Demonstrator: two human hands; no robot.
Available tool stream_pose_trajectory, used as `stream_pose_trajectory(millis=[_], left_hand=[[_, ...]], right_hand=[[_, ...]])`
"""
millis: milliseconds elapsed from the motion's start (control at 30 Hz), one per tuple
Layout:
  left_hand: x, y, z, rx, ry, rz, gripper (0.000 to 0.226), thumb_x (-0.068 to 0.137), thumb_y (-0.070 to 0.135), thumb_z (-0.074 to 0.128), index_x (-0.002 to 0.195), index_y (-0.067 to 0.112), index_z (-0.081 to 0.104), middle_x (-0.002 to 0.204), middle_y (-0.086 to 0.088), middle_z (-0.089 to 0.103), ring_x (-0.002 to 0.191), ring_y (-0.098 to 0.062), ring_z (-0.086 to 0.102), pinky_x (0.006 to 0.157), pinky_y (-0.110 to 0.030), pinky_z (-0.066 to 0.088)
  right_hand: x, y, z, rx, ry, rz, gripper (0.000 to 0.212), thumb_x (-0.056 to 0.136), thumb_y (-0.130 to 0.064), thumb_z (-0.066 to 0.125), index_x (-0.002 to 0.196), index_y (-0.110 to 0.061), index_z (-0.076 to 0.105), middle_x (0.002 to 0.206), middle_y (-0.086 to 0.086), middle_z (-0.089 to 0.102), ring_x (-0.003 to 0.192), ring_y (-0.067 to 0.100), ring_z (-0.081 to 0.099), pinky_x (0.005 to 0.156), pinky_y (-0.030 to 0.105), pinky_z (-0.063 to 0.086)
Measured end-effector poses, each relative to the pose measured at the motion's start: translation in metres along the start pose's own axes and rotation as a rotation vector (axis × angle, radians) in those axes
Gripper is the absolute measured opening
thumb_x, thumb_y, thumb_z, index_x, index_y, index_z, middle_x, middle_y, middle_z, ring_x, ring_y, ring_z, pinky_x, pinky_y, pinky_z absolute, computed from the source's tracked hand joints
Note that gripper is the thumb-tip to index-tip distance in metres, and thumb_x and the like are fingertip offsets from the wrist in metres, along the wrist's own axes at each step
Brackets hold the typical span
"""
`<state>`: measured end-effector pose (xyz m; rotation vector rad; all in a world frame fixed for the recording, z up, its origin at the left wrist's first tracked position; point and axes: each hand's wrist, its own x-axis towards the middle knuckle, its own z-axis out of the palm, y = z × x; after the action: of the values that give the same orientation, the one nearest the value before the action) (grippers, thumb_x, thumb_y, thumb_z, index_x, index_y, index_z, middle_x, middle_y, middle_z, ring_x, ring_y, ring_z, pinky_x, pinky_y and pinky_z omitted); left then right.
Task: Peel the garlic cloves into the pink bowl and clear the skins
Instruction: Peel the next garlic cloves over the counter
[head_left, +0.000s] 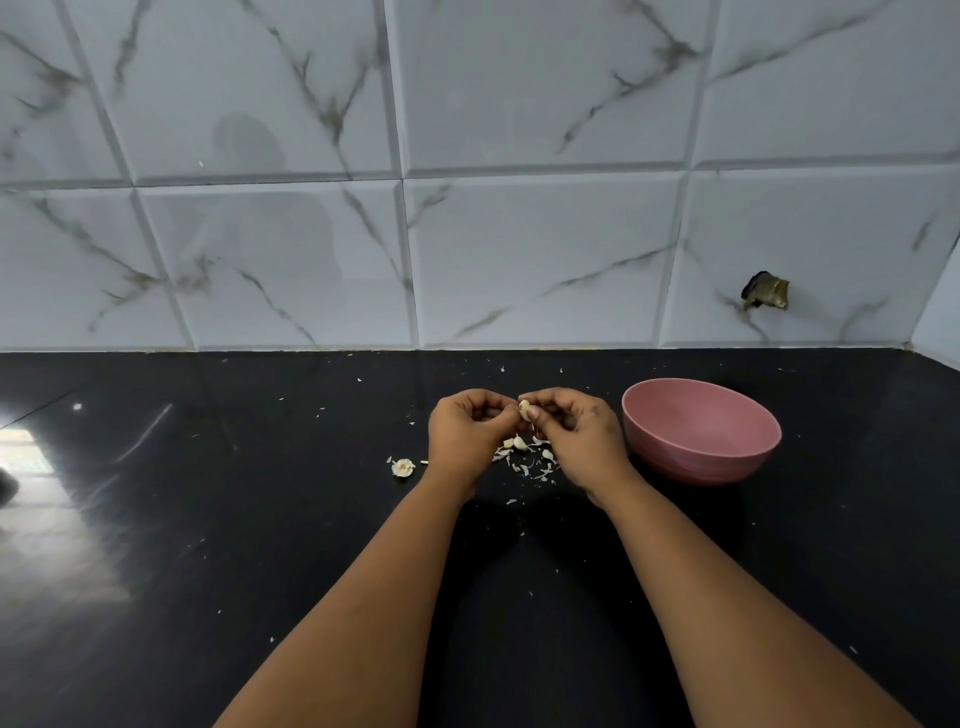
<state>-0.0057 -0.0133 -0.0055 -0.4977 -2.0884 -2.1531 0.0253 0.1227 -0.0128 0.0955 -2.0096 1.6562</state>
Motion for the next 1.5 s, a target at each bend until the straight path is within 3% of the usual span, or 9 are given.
stream_pose_trajectory(millis=[200, 333, 467, 900, 1033, 1200, 1333, 1433, 1500], left_hand=[[0.002, 0.001, 0.004, -0.163, 0.003, -0.093, 0.004, 0.084, 0.004, 0.072, 0.086, 0.001, 0.073, 0.081, -0.015, 0.074, 0.073, -0.017, 0.072, 0.066, -0.022, 0.055], [0.001, -0.001, 0.001, -0.087, -0.042, -0.052, 0.003, 0.084, 0.006, 0.074, 0.084, 0.003, 0.074, 0.077, -0.014, 0.075, 0.072, -0.019, 0.072, 0.070, -0.028, 0.058], [0.000, -0.002, 0.001, 0.013, -0.070, -0.005, 0.004, 0.084, 0.011, 0.075, 0.081, 0.010, 0.075, 0.073, -0.007, 0.075, 0.070, -0.015, 0.073, 0.067, -0.023, 0.056], [-0.003, -0.001, 0.001, 0.050, -0.027, 0.002, 0.014, 0.085, 0.004, 0.070, 0.074, 0.011, 0.073, 0.066, -0.007, 0.072, 0.064, -0.014, 0.069, 0.067, -0.026, 0.057], [-0.003, -0.001, 0.002, 0.029, -0.024, -0.017, 0.014, 0.086, 0.002, 0.067, 0.074, 0.008, 0.071, 0.063, -0.003, 0.071, 0.060, -0.009, 0.068, 0.061, -0.020, 0.054], [0.000, -0.002, 0.004, 0.100, 0.021, -0.061, 0.019, 0.086, 0.008, 0.061, 0.068, 0.009, 0.063, 0.057, 0.000, 0.063, 0.057, -0.010, 0.060, 0.063, -0.030, 0.052], [0.002, -0.003, 0.003, 0.164, 0.005, -0.089, 0.029, 0.091, 0.016, 0.050, 0.064, 0.008, 0.052, 0.057, -0.009, 0.050, 0.050, -0.012, 0.057, 0.062, -0.037, 0.046], [0.004, -0.006, 0.002, 0.336, 0.000, 0.011, 0.038, 0.090, 0.027, 0.064, 0.061, 0.005, 0.054, 0.054, -0.009, 0.055, 0.053, -0.014, 0.052, 0.060, -0.037, 0.048], [0.006, -0.009, 0.001, 0.336, 0.035, 0.060, 0.025, 0.086, 0.025, 0.071, 0.068, 0.011, 0.061, 0.063, -0.003, 0.062, 0.058, -0.014, 0.056, 0.062, -0.033, 0.049]], right_hand=[[-0.002, -0.005, 0.001, 0.234, 0.047, 0.132, 0.016, 0.089, -0.007, 0.068, 0.087, -0.022, 0.073, 0.078, 0.000, 0.074, 0.065, 0.008, 0.065, 0.061, 0.018, 0.052], [-0.003, -0.007, 0.000, 0.277, 0.046, 0.156, 0.014, 0.088, -0.007, 0.069, 0.086, -0.021, 0.074, 0.080, 0.002, 0.074, 0.072, 0.011, 0.069, 0.060, 0.017, 0.052], [-0.002, -0.005, -0.001, 0.269, 0.044, 0.160, 0.011, 0.085, -0.010, 0.073, 0.086, -0.021, 0.075, 0.089, 0.006, 0.076, 0.087, 0.019, 0.072, 0.075, 0.027, 0.057], [-0.004, -0.007, -0.001, 0.298, -0.013, 0.208, 0.010, 0.085, -0.005, 0.071, 0.090, -0.013, 0.074, 0.077, 0.002, 0.074, 0.065, 0.006, 0.066, 0.061, 0.016, 0.051], [-0.005, -0.010, -0.002, 0.370, -0.027, 0.268, 0.010, 0.088, -0.003, 0.067, 0.093, -0.010, 0.072, 0.081, 0.005, 0.072, 0.067, 0.008, 0.064, 0.061, 0.017, 0.053], [-0.004, -0.012, -0.002, 0.457, -0.007, 0.327, 0.012, 0.091, -0.003, 0.062, 0.100, -0.007, 0.069, 0.087, 0.005, 0.069, 0.070, 0.008, 0.060, 0.065, 0.017, 0.053], [-0.004, -0.012, -0.002, 0.411, -0.004, 0.334, 0.016, 0.092, -0.003, 0.061, 0.105, -0.008, 0.067, 0.090, 0.004, 0.070, 0.077, 0.007, 0.063, 0.061, 0.016, 0.053], [-0.004, -0.013, -0.001, 0.335, 0.017, 0.296, 0.013, 0.089, -0.002, 0.064, 0.098, -0.009, 0.068, 0.086, 0.003, 0.071, 0.075, 0.007, 0.065, 0.059, 0.016, 0.052], [-0.004, -0.013, -0.001, 0.233, 0.038, 0.254, 0.012, 0.087, -0.002, 0.068, 0.093, -0.011, 0.070, 0.081, 0.002, 0.072, 0.070, 0.006, 0.066, 0.061, 0.016, 0.052]])
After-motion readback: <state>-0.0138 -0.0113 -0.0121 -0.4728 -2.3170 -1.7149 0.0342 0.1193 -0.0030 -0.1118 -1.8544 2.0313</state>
